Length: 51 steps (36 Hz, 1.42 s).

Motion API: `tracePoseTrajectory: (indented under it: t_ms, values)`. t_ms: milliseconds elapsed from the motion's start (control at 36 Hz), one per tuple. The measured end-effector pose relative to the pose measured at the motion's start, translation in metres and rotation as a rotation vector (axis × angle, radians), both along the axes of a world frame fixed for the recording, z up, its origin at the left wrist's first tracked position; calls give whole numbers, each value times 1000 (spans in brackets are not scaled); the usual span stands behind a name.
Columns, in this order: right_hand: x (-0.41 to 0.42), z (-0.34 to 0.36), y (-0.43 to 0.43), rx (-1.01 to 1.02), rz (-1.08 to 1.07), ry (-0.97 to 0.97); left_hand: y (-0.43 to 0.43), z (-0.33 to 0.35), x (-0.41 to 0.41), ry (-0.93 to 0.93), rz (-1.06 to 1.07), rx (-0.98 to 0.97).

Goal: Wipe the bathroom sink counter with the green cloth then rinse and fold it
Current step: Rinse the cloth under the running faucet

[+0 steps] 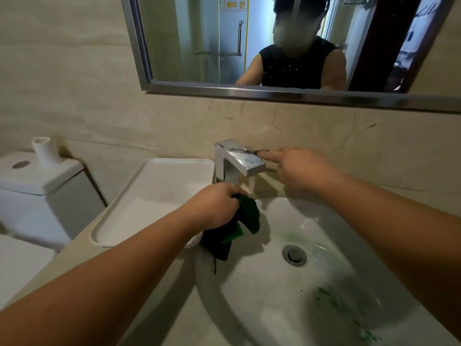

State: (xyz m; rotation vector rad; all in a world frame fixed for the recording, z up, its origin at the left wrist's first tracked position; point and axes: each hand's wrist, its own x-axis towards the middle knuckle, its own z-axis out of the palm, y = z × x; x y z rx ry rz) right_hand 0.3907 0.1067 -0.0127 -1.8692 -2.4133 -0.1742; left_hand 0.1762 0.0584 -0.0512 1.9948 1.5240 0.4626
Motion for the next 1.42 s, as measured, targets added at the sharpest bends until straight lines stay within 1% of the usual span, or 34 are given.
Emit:
tracePoseTrajectory:
  t_ms: [56,111,167,222,250,306,361,417,528,667,722,778,861,972,1056,1167,1306,1417]
  values:
    - [4,-4,3,-16,1,17,3,0,0,4,-2,-19]
    - [7,-9,3,-28,22,57,5,-1,-1,-36,-14,-39]
    - [10,-12,-2,-45,35,201,7,-2,0,-122,-33,-59]
    - [11,-16,-8,-113,34,383,9,-5,2,-215,-34,-72]
    - [11,-20,-11,-183,27,475,10,-7,3,-248,-25,-70]
    - [11,-29,-18,-399,6,694,13,-11,7,-328,-2,-82]
    - [12,-39,-24,-568,0,859,14,-14,9,-446,-3,-138]
    - [13,-48,-27,-574,-13,913,15,-16,9,-544,-5,-203]
    - [16,-51,-31,-468,-64,934,16,-18,9,-692,-20,-302]
    - [13,-47,-31,-437,-73,907,17,-16,7,-773,9,-279]
    - [5,-46,-31,-486,-43,955,16,-16,7,-816,18,-270]
    - [-4,-48,-30,-562,-5,1070,16,-15,7,-845,12,-262]
    - [-12,-51,-29,-569,-9,1184,18,-15,6,-843,16,-254]
    - [-14,-50,-28,-507,-51,1237,20,-14,5,-798,25,-264]
    - [-12,-51,-27,-442,-32,1256,21,-12,5,-732,24,-254]
    - [-7,-53,-28,-423,27,1233,21,-12,2,-612,-20,-241]
    - [0,-52,-30,-527,103,1187,19,-7,2,-453,-86,-239]
    - [4,-44,-30,-590,93,1068,20,-5,4,-324,-112,-207]
